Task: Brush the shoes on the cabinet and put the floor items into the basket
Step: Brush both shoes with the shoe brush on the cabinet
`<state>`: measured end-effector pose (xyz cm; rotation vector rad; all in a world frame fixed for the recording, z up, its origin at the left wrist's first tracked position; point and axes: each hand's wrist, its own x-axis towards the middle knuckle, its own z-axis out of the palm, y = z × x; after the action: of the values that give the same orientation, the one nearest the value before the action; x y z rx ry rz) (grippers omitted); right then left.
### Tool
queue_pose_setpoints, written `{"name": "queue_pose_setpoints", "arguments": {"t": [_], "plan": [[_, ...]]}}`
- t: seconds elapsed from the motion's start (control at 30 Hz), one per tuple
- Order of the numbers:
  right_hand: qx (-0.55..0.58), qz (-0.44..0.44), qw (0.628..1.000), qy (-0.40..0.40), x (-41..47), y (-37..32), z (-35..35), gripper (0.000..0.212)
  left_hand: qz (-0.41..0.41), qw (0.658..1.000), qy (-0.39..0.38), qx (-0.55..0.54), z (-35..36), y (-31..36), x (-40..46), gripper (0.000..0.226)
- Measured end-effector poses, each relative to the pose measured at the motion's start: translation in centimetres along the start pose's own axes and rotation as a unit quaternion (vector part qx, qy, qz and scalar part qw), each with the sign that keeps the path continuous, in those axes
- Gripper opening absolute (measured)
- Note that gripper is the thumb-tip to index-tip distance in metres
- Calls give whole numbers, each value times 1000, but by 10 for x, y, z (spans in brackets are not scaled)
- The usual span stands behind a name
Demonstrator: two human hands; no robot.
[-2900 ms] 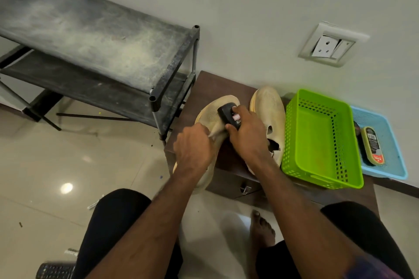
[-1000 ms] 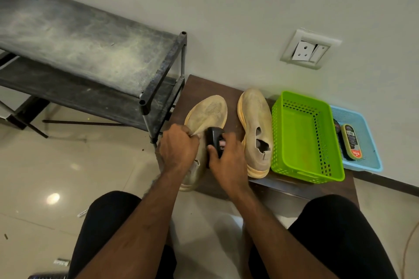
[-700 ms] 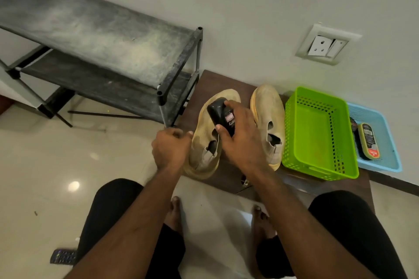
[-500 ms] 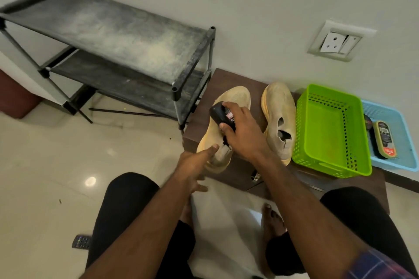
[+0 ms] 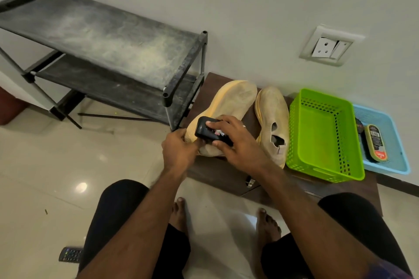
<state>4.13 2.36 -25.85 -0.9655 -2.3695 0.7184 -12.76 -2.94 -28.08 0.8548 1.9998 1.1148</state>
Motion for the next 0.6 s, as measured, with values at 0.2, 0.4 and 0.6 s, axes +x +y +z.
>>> {"name": "queue_pose_setpoints", "arguments": {"t": [0.2,0.4,0.6], "plan": [[-83,43,996,8,45,23,-3,52,-21,1000,8,-3,4,-2,6,45],[51,190,974,114,66,-12,-7,52,-34,999,22,0,5,-3,6,38],[-5,244,963,113,50,-44,27,64,-6,1000,16,21,14,-5,4,54]]}}
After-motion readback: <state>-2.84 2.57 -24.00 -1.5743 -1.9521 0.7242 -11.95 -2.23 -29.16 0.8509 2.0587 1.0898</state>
